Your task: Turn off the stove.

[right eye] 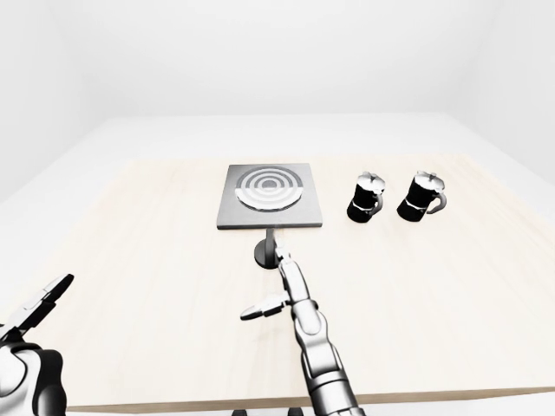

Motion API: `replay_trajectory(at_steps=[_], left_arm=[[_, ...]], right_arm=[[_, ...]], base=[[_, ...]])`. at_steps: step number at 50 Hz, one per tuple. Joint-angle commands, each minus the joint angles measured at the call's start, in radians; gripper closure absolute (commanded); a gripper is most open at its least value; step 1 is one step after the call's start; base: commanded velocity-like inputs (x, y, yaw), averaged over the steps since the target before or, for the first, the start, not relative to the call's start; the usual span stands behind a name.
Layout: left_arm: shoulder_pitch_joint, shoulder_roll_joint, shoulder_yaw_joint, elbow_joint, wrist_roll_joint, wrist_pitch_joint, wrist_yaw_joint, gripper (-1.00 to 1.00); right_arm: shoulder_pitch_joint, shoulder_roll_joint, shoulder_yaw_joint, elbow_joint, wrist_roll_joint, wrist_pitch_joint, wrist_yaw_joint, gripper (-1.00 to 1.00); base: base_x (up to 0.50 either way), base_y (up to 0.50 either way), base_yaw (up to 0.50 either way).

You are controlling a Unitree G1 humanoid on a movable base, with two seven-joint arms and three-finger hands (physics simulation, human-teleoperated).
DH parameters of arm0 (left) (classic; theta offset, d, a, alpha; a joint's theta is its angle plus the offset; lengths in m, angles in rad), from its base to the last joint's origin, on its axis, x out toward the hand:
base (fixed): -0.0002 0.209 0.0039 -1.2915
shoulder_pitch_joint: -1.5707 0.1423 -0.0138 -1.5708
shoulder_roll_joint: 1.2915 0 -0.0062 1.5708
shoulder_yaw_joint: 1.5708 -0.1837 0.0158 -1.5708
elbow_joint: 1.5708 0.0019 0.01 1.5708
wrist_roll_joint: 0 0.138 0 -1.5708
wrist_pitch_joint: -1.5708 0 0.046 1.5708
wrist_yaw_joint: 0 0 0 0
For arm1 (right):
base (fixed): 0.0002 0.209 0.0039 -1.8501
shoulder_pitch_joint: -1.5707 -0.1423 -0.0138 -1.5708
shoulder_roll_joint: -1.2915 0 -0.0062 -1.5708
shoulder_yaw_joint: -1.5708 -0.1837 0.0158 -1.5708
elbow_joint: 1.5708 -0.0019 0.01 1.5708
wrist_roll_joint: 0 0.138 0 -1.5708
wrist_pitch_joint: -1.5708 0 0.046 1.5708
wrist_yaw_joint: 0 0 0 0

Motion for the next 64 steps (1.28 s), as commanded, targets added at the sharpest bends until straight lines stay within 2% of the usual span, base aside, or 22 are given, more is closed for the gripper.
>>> replay_trajectory(at_steps=[1,17,33,45,51,57,58,61,64], left_arm=[[-0.002,-0.002,0.001,0.001,0.003,0.000,0.000,-1.00],[-0.002,-0.001,-0.001,0.005,0.003,0.000,0.000,-1.00],[0.002,-0.002,0.002,-0.010,-0.001,0.000,0.000,-1.00],[-0.003,-0.001,-0.001,0.003,0.000,0.000,0.000,-1.00],[-0.001,0.002,-0.003,0.002,-0.003,0.000,0.000,-1.00],[-0.001,0.002,-0.001,0.000,-0.007,0.000,0.000,-1.00],[0.002,0.002,0.001,-0.011,-0.009,0.000,0.000,-1.00],[0.002,-0.001,0.004,-0.013,-0.009,0.000,0.000,-1.00],[-0.001,-0.001,0.002,-0.006,-0.007,0.000,0.000,-1.00]], right_arm=[[-0.001,0.006,0.010,0.016,-0.012,0.000,-0.001,-1.00],[-0.031,0.028,0.028,0.071,-0.030,0.000,0.006,-1.00],[-0.141,0.066,0.031,0.225,-0.048,0.000,0.023,-1.00],[-0.312,0.044,-0.036,0.282,-0.021,0.007,0.025,-1.00],[-0.458,0.020,-0.092,0.396,0.020,0.021,-0.042,-1.00],[-0.565,-0.019,-0.127,0.489,0.069,0.002,-0.103,-1.00],[-0.589,-0.024,-0.125,0.486,0.066,0.014,-0.106,-1.00],[-0.616,-0.028,-0.111,0.458,0.049,0.023,-0.092,-1.00],[-0.637,-0.016,-0.074,0.383,0.006,0.054,-0.023,-1.00]], base=[[0.00,0.00,0.00],[0.00,0.00,0.00],[0.00,0.00,0.00],[0.00,0.00,0.00],[0.01,0.00,0.00],[0.01,0.00,0.00],[0.00,0.00,0.00],[0.01,0.00,0.00],[0.00,0.00,0.00]])
